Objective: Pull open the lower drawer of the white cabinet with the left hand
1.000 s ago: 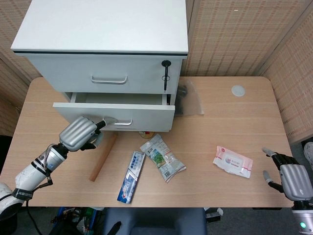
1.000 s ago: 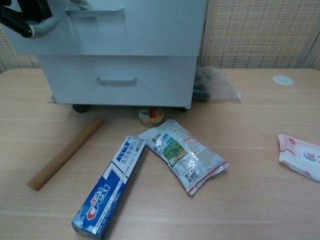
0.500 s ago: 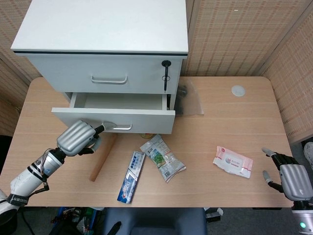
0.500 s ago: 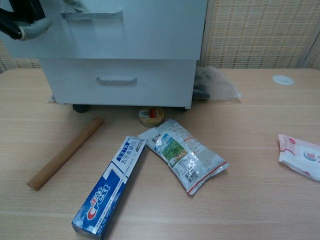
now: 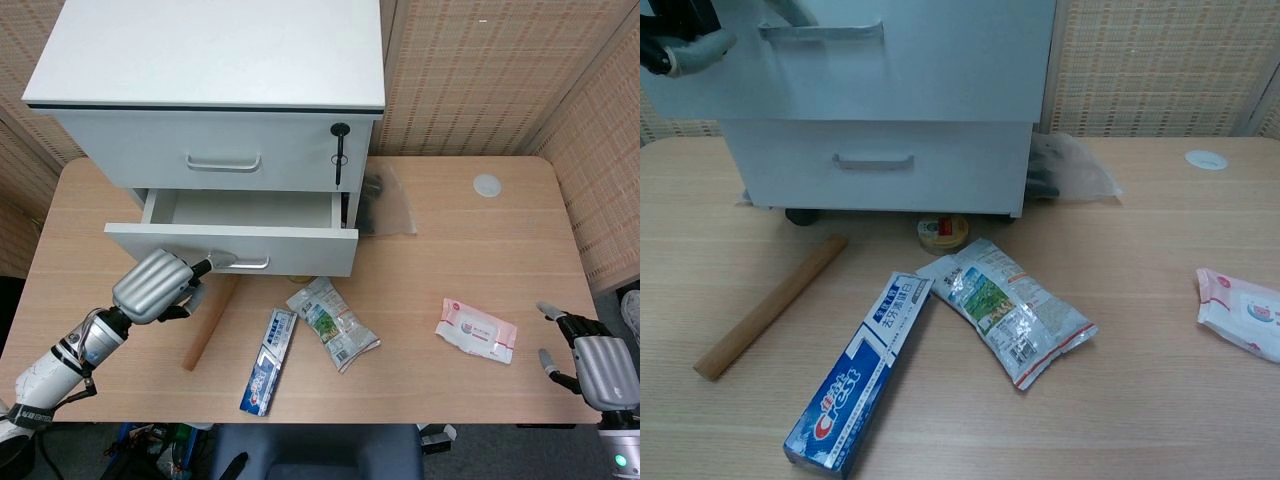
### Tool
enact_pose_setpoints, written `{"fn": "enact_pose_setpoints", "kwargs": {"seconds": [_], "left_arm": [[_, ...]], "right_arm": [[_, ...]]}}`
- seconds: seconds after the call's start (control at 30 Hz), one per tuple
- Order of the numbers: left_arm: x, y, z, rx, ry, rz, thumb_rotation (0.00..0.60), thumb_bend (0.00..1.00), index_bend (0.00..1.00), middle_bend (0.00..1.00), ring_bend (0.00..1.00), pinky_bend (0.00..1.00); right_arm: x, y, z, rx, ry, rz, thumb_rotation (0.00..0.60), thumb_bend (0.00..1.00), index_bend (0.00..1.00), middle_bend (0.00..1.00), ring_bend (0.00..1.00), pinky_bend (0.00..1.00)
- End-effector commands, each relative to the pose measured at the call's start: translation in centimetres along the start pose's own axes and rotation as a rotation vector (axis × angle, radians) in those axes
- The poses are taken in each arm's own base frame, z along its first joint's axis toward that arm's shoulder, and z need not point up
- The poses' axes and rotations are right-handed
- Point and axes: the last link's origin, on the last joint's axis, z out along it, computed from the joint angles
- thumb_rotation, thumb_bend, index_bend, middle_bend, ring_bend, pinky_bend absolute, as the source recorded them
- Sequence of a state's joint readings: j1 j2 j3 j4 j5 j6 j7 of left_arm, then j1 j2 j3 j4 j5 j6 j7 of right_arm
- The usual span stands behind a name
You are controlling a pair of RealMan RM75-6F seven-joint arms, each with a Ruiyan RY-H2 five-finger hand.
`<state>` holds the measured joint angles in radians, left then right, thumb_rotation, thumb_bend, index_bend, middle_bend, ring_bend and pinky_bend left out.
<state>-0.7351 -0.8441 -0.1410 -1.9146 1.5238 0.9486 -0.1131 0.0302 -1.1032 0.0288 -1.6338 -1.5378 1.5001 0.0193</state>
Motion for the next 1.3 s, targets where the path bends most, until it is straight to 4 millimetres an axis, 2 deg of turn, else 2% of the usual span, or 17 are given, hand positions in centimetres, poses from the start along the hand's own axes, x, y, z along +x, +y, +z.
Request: {"fn": "enact_pose_setpoints", "kwargs": {"seconds": [0.03,1.3], "left_arm": [[-0.1,0.0,-0.1,0.002,-0.004,0.001,0.600,0.66,0.18,0.90,0.94,1.00],[-0.3,1.3,-3.7,-0.015,-0.018,0.030,0.600,0.66,0.18,0.90,0.94,1.00]], "right_arm": [[0.0,0.0,0.0,-0.001,-0.001,0.000,0.600,0.33,0.20,0.31,0.30,0.31],[0.1,-0.1,0.0,0.006,0.004,0.002,0.600,0.33,0.20,0.31,0.30,0.31]]}}
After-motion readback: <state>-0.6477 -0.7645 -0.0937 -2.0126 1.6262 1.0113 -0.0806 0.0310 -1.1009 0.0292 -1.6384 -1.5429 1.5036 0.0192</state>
